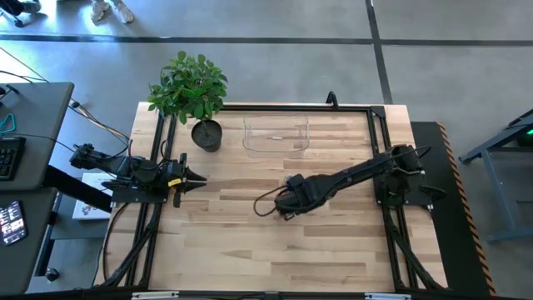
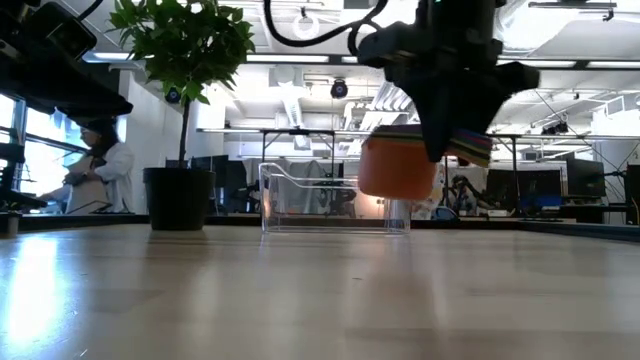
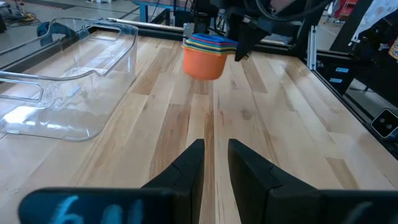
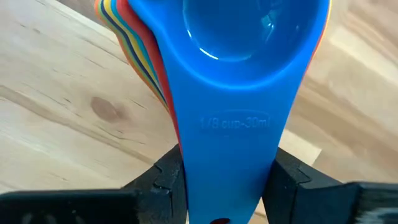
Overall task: Nest measuring cups in basket
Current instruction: Put the nested measuring cups into the transparent bin
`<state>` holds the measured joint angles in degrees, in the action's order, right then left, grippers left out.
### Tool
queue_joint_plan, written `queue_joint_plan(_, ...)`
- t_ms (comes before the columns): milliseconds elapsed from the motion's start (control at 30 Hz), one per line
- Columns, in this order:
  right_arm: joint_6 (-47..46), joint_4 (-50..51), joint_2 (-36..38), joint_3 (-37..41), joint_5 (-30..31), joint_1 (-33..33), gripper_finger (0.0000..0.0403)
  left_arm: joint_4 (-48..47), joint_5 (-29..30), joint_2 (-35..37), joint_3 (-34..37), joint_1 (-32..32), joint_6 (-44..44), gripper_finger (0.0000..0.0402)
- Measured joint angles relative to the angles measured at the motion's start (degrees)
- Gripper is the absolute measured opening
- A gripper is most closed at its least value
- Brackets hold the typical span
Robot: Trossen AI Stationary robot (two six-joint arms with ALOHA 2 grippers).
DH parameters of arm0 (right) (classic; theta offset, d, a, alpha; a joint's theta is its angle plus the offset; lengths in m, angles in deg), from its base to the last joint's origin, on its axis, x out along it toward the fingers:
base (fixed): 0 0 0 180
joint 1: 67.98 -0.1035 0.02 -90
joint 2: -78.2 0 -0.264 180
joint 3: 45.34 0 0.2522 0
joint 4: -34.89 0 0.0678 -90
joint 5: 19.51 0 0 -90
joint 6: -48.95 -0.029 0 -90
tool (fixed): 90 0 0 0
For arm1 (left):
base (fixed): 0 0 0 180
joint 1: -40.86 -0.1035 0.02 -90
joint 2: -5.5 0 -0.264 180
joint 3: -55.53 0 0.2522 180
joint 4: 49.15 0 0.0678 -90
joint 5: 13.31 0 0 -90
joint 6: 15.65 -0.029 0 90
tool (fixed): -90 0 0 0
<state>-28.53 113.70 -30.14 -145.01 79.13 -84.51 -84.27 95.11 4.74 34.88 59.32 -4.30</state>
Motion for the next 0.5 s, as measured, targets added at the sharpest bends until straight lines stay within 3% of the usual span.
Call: queue_joint_plan(500, 16.68, 8.32, 0.0, -8.51, 0.2, 5.86, 0.0127, -0.01, 0.0, 0.0, 0.0, 0.01, 0.0, 0.0062)
